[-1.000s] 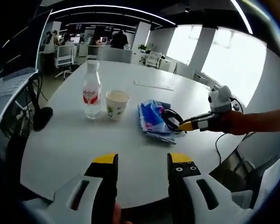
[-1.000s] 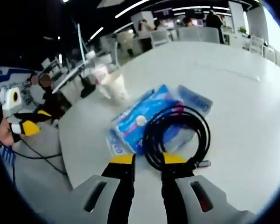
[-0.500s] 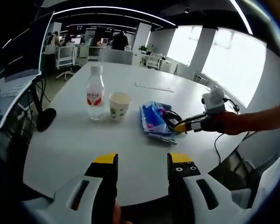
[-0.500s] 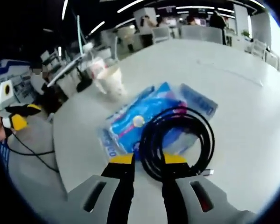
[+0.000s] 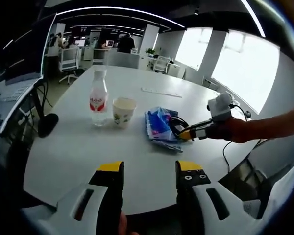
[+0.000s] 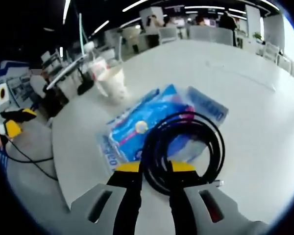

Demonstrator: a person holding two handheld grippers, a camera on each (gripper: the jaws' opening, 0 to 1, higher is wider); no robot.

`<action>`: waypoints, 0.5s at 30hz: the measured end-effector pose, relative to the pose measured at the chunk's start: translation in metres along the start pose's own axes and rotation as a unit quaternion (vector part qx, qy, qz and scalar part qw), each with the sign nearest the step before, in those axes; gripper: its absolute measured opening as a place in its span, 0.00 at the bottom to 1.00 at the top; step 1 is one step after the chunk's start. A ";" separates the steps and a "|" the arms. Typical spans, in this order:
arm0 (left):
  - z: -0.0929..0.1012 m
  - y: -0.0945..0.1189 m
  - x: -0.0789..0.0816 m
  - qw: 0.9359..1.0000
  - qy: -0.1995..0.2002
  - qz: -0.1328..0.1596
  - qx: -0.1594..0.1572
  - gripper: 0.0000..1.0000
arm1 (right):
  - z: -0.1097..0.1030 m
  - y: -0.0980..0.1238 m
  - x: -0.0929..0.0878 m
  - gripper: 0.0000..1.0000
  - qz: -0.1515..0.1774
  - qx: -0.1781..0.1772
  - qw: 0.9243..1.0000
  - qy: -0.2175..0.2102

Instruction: Arrange the tabletop items into an orderly group along one side of the table until the central work area is clear of visible clutter.

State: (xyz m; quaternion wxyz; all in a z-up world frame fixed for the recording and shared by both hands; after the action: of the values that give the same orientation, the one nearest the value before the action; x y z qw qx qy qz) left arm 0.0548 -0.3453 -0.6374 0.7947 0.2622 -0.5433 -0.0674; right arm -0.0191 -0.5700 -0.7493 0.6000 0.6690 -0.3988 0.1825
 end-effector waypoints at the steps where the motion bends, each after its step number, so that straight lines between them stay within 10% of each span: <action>1: -0.001 0.001 0.000 1.000 -0.001 0.000 0.001 0.41 | 0.000 -0.001 0.000 0.19 -0.001 0.000 1.000 0.002; 15: -0.001 0.012 -0.012 1.000 -0.001 -0.009 0.010 0.41 | -0.007 -0.002 -0.006 0.09 -0.005 0.000 1.000 0.027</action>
State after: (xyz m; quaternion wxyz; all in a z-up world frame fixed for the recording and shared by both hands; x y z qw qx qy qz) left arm 0.0490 -0.3299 -0.6422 0.7908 0.2755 -0.5421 -0.0695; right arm -0.0193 -0.5620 -0.7534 0.6111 0.6661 -0.3793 0.1975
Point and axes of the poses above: the point that each gripper's makers call its tool centre point, and the gripper's own axes: y roughly backward along the fingers, z roughly to its right, x roughly out of its top, the point moved 1 cm from there along y, roughly backward along the fingers, and after that the axes turned 5 degrees about z, right-handed, at the moved point
